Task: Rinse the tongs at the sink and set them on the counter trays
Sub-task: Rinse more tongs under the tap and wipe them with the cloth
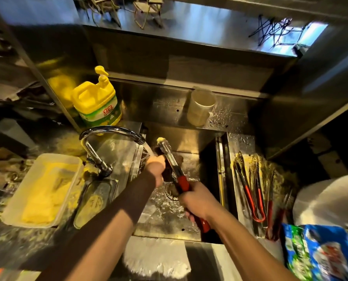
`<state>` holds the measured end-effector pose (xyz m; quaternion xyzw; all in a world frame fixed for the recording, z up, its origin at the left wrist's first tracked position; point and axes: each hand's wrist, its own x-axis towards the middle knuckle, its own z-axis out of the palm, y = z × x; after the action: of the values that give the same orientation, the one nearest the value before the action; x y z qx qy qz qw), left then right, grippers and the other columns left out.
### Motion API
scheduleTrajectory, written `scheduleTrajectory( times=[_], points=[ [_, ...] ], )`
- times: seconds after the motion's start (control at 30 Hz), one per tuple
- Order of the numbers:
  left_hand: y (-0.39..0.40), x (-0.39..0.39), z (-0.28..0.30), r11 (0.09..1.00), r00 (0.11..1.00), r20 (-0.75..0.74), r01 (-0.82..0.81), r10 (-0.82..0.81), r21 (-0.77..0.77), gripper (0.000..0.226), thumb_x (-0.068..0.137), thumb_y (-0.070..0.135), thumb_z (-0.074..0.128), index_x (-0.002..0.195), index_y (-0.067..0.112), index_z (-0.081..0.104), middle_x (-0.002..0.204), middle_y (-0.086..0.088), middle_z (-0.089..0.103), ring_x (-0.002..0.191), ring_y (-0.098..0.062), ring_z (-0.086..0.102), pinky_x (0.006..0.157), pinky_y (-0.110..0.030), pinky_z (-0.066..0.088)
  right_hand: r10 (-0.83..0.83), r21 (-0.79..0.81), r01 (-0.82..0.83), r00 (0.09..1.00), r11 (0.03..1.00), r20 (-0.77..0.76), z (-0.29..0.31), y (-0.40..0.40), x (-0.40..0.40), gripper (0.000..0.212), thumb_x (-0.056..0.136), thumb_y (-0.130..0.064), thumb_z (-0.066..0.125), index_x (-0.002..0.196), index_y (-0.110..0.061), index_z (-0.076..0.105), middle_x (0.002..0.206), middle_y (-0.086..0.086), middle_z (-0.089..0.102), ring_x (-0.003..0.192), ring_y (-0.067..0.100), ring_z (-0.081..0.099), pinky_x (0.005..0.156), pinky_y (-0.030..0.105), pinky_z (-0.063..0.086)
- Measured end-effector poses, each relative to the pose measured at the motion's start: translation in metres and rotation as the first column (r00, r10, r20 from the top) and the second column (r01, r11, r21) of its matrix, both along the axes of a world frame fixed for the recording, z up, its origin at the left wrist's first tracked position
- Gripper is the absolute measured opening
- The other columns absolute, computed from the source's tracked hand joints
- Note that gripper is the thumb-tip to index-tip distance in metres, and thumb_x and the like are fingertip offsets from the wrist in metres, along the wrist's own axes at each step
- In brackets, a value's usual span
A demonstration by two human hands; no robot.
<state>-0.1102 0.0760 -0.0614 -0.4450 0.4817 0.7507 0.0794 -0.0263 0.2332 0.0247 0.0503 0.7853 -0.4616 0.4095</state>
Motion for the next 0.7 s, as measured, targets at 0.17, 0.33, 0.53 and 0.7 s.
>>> scheduleTrajectory(
  times=[0.17,0.33,0.53,0.7],
  points=[
    [0.003,0.002,-0.004,1.0,1.0,-0.018,-0.018,0.018,-0.011,0.027,0.101,0.01,0.042,0.123,0.003,0.056,0.107,-0.021,0.062,0.078,-0.03,0.063,0.064,-0.039,0.056,0.009,0.008,-0.009,1.0,1.0,-0.005,0.001,-0.002,0.003,0.021,0.084,-0.004,0.055,0.104,-0.009,0.055,0.064,0.004,0.054,0.042,0.011,0.053,0.041,0.025,0.043],
    [0.003,0.005,-0.012,1.0,1.0,0.026,0.009,-0.009,0.015,0.029,0.098,0.009,0.049,0.126,0.004,0.054,0.105,-0.022,0.065,0.081,-0.032,0.066,0.063,-0.04,0.057,0.018,0.028,-0.018,1.0,0.999,-0.008,-0.003,0.0,0.006,0.026,0.083,-0.006,0.057,0.108,-0.009,0.054,0.064,0.003,0.055,0.041,0.01,0.053,0.042,0.024,0.044],
    [0.004,-0.001,-0.019,0.998,1.0,0.023,-0.013,0.014,-0.057,0.034,0.1,0.008,0.043,0.132,-0.001,0.051,0.127,-0.027,0.06,0.097,-0.032,0.063,0.083,-0.043,0.052,0.001,-0.003,-0.001,1.0,1.0,0.03,-0.001,0.002,0.005,0.023,0.079,-0.007,0.059,0.101,-0.013,0.056,0.061,0.001,0.053,0.037,0.008,0.052,0.04,0.022,0.042],
    [0.01,0.007,-0.016,1.0,1.0,0.024,-0.014,0.014,0.019,0.033,0.096,0.003,0.052,0.128,-0.002,0.056,0.121,-0.027,0.064,0.101,-0.037,0.065,0.09,-0.052,0.052,0.039,-0.002,-0.039,0.999,0.999,-0.015,0.008,0.011,0.009,0.015,0.082,-0.008,0.057,0.097,-0.012,0.058,0.059,0.0,0.053,0.04,0.01,0.05,0.043,0.026,0.043]
  ],
)
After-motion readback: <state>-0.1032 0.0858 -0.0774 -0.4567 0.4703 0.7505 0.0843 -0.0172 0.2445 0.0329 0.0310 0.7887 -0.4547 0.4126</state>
